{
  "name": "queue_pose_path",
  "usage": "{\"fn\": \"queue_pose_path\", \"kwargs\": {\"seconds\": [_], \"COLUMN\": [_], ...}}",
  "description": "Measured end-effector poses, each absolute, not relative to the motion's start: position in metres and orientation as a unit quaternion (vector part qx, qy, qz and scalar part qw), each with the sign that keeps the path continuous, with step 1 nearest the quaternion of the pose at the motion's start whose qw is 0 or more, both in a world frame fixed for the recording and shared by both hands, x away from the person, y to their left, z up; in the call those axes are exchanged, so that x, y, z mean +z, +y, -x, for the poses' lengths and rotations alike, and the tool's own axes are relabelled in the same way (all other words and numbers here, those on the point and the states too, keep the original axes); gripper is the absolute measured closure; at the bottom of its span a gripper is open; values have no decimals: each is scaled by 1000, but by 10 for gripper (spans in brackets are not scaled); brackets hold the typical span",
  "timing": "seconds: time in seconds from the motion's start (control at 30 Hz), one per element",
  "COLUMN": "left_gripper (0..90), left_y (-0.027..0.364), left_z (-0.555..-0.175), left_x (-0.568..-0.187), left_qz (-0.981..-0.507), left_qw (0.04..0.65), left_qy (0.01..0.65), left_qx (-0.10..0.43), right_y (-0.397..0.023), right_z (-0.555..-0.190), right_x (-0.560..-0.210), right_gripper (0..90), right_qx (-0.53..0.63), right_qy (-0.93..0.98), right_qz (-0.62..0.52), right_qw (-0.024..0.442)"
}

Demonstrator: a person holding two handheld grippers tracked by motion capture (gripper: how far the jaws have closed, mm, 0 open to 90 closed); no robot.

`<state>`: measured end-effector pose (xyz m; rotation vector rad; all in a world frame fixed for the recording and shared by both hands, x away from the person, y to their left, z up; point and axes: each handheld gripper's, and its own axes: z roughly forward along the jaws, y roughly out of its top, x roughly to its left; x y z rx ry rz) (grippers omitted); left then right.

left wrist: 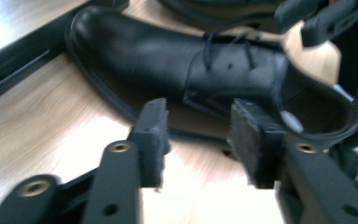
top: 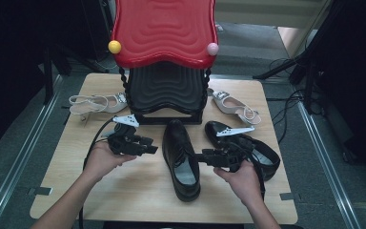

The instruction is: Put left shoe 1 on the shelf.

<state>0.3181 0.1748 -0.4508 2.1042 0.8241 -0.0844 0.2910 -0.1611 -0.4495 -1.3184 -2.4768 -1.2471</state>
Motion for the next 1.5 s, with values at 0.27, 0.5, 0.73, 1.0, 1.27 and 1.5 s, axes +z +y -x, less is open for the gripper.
{"fn": "queue_pose_path", "kwargs": {"seconds": [0.27, 0.5, 0.73, 1.0, 1.27, 1.5], "left_gripper": [820, 900, 900, 900, 900, 900], "left_y": [176, 175, 175, 175, 170, 167], "left_z": [-334, -350, -365, -388, -410, -428], "left_x": [-415, -381, -344, -300, -267, -247], "left_qz": [-846, -850, -846, -840, -839, -836], "left_qw": [427, 441, 453, 471, 471, 472], "left_qy": [318, 289, 282, 271, 269, 275], "left_qx": [-23, -10, 5, 19, 31, 40], "right_y": [-147, -127, -112, -100, -84, -67], "right_z": [-279, -276, -274, -274, -277, -279], "right_x": [-433, -430, -435, -442, -455, -467], "right_gripper": [591, 604, 603, 598, 596, 606], "right_qx": [-391, -373, -363, -344, -322, -293], "right_qy": [-817, -832, -837, -845, -854, -868], "right_qz": [420, 404, 400, 401, 398, 390], "right_qw": [54, 71, 81, 88, 91, 89]}}
